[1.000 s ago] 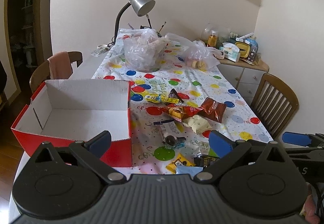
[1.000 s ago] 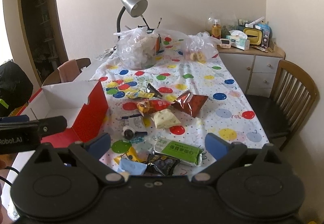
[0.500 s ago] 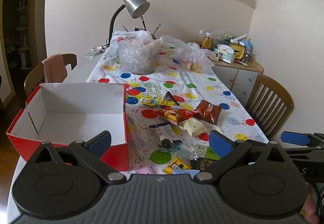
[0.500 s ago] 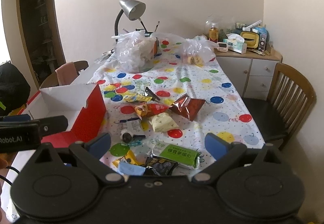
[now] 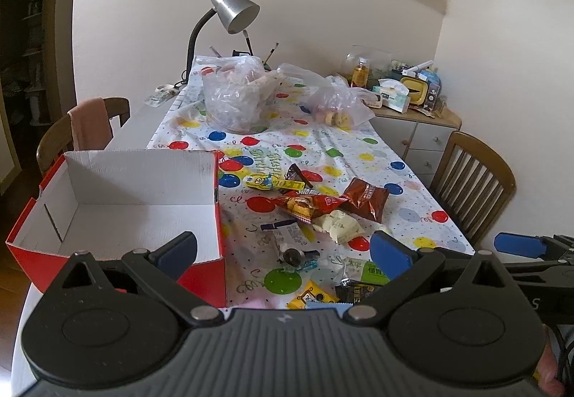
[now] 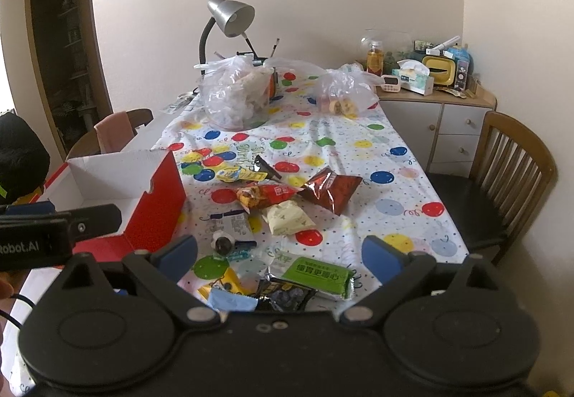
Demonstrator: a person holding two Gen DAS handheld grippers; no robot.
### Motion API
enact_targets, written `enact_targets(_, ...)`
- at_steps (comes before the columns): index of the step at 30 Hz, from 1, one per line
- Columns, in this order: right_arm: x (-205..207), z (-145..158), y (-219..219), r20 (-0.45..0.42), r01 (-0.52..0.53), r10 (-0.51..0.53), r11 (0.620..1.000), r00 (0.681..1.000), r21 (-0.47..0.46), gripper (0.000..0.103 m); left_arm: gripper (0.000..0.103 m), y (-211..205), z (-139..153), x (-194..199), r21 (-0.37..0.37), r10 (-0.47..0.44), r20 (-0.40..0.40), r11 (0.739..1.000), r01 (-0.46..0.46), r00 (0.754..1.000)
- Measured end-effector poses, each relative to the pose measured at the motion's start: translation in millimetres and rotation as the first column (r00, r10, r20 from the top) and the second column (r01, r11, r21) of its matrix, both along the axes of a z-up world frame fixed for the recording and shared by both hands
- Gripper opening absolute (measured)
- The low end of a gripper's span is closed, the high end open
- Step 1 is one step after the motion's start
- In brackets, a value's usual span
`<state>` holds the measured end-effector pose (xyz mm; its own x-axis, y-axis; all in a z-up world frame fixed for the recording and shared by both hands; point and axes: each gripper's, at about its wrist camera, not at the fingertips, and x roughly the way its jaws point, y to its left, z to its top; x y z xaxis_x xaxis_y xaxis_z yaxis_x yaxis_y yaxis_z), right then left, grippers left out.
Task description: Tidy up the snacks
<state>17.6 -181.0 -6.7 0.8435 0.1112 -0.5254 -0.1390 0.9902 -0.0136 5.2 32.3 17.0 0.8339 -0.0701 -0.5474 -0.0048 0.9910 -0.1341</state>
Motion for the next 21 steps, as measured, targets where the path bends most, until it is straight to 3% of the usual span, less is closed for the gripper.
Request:
enact_targets(13,1.2,-1.7,-2.1,-0.012,0.004,-0.004,1.0,1.0,0.001,0.098,0.103,-5.5,-0.5,5.4,0.006,-0.011,-0.009,1.0,0.011,1.0)
enact_targets(21,25.4,-18.5,-12.2,-0.082,-0.048,0.048,0.999,0.995,-0.003,0.098,0.103,-14.6,-18.4,20.6,0.018,-0.028,-0.064,0.999,0.029,0.998)
